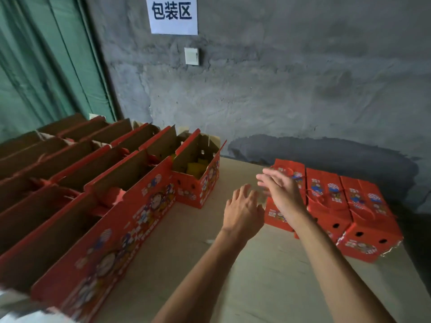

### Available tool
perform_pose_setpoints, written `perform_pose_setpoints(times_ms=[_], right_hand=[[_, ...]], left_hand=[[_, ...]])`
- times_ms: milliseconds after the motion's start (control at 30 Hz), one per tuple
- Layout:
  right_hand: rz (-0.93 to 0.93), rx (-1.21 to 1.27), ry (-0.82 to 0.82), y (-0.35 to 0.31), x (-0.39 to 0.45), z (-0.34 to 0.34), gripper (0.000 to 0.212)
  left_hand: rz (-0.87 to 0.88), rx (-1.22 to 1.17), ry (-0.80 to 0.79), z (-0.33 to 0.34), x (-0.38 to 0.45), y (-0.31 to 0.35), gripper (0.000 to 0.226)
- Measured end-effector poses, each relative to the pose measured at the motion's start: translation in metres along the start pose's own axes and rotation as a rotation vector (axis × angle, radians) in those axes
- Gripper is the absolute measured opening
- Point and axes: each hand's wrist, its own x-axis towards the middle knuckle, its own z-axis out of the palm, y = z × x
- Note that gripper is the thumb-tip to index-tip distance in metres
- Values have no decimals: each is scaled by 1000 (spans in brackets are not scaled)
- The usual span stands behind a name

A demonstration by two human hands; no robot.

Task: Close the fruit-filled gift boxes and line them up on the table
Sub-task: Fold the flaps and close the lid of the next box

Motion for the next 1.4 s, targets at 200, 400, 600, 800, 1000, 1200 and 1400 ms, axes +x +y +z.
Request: perform_pose_setpoints(times_ms=[200, 400, 600, 800, 1000, 1200, 1400], right_hand=[[-4, 97, -87, -12, -47, 70, 13], [49, 59, -145, -5, -66, 122, 16], [83, -14, -185, 19, -71, 155, 22], [132, -49, -157, 35, -35, 182, 18], [128, -323, -192, 58, 28, 203, 34], [319, -587, -106, 72, 128, 225, 76], [321, -648, -19, 97, 179, 252, 40]], left_hand=[[-82, 4, 70, -43, -55, -53, 48], [-189, 3, 56, -58, -94, -99, 43], [-275, -155, 87, -60, -93, -140, 32], [-630, -780, 145, -32, -52, -175, 19], [-797, -994, 230, -24, 36, -212, 56], [-878, -1060, 187, -8, 112, -256, 34], [-895, -1011, 166, 17, 138, -274, 32]])
